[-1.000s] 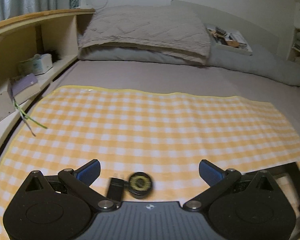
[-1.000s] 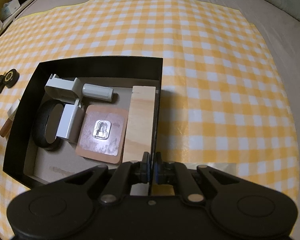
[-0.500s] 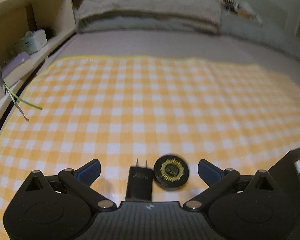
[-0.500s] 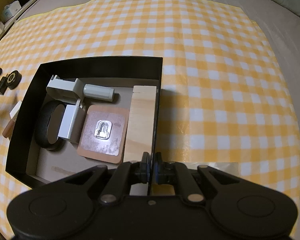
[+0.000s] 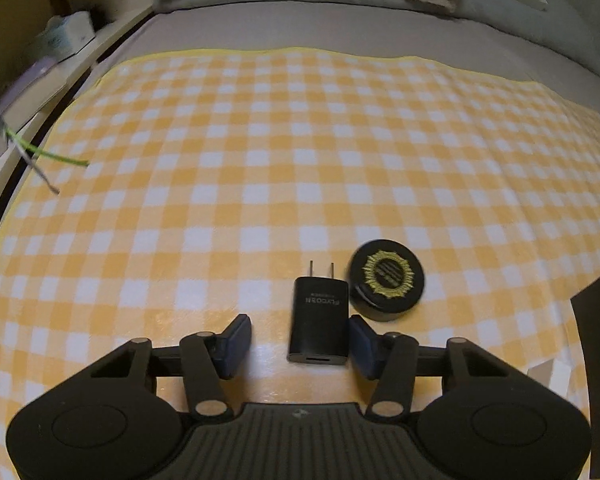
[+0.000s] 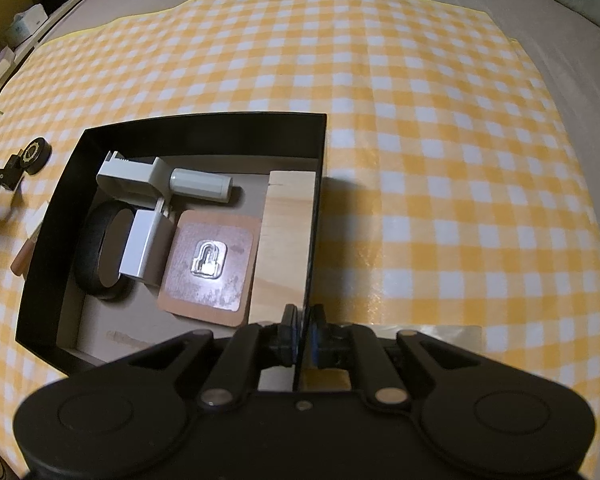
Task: Organize rigid objects
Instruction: 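Close the left tool on the black plug charger and lift it, then carry the black plug charger into the box and open the left tool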
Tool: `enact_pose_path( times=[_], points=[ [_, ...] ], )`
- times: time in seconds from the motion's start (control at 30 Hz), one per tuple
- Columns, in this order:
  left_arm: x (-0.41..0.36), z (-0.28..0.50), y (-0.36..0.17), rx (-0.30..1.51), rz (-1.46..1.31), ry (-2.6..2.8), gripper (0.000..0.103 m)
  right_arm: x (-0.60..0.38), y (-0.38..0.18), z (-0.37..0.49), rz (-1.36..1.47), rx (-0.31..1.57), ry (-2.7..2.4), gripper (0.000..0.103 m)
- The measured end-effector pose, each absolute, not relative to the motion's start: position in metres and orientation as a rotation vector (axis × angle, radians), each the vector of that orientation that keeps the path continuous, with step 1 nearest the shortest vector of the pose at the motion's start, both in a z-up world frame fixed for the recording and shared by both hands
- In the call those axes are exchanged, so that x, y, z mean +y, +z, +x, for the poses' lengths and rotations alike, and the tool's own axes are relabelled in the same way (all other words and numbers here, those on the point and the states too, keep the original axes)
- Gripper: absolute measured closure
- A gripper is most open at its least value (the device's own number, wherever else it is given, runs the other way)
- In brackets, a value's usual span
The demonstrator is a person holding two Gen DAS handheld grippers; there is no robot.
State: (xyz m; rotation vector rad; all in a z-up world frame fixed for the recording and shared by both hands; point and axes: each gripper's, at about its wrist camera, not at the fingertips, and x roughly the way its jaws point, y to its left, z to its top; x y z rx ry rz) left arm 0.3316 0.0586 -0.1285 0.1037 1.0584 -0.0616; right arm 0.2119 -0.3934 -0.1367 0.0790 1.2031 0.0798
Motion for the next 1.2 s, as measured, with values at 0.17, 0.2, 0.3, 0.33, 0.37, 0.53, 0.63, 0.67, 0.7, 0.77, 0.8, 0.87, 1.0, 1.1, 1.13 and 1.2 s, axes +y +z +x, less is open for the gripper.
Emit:
enact_pose_path(
  times=[0.17, 0.2, 0.3, 0.33, 0.37, 0.53, 0.63, 0.67, 0.7, 0.77, 0.8, 0.87, 1.0, 1.1, 1.13, 1.2],
  points=[
    [0.067, 0.332, -0.129, 1.027, 0.107, -0.032, 0.049, -0.394, -0.136, 0.213, 0.084, 1.204, 0.078, 0.095],
    [0.067, 0.333, -0.130, 1.021, 0.110, -0.031, 0.048, -0.394, -0.136, 0.213, 0.084, 1.204, 0.077, 0.095],
    [0.060, 0.337, -0.135, 1.014, 0.151, -0.026, 0.049, -0.394, -0.137, 0.213, 0.084, 1.204, 0.077, 0.095],
    [0.054, 0.341, -0.136, 1.014, 0.169, -0.019, 0.050, -0.394, -0.137, 0.213, 0.085, 1.204, 0.077, 0.095],
    [0.053, 0.343, -0.135, 1.017, 0.170, -0.010, 0.053, -0.393, -0.137, 0.213, 0.085, 1.205, 0.077, 0.095],
    [0.049, 0.347, -0.131, 1.029, 0.122, 0.040, 0.070, -0.394, -0.137, 0.214, 0.082, 1.205, 0.073, 0.096],
    [0.051, 0.341, -0.130, 1.037, 0.125, 0.039, 0.070, -0.394, -0.138, 0.214, 0.083, 1.205, 0.071, 0.096],
    [0.053, 0.338, -0.129, 1.040, 0.124, 0.038, 0.070, -0.394, -0.137, 0.214, 0.083, 1.205, 0.071, 0.096],
    [0.055, 0.335, -0.129, 1.043, 0.121, 0.036, 0.070, -0.393, -0.138, 0.214, 0.080, 1.205, 0.070, 0.096],
    [0.057, 0.329, -0.126, 1.047, 0.112, 0.034, 0.070, -0.393, -0.138, 0.215, 0.075, 1.204, 0.070, 0.096],
    [0.060, 0.325, -0.124, 1.044, 0.102, 0.026, 0.070, -0.392, -0.138, 0.214, 0.071, 1.204, 0.069, 0.096],
    [0.061, 0.320, -0.118, 1.033, 0.084, 0.014, 0.070, -0.392, -0.139, 0.215, 0.072, 1.204, 0.067, 0.096],
    [0.059, 0.307, -0.104, 1.009, 0.050, -0.025, 0.070, -0.391, -0.141, 0.215, 0.074, 1.205, 0.061, 0.096],
    [0.053, 0.299, -0.098, 1.000, 0.040, -0.051, 0.070, -0.389, -0.142, 0.216, 0.079, 1.208, 0.052, 0.097],
    [0.050, 0.294, -0.094, 0.996, 0.030, -0.066, 0.070, -0.388, -0.141, 0.217, 0.080, 1.209, 0.049, 0.097],
    [0.045, 0.287, -0.088, 0.987, 0.009, -0.090, 0.070, -0.387, -0.141, 0.218, 0.078, 1.211, 0.044, 0.097]
  ],
)
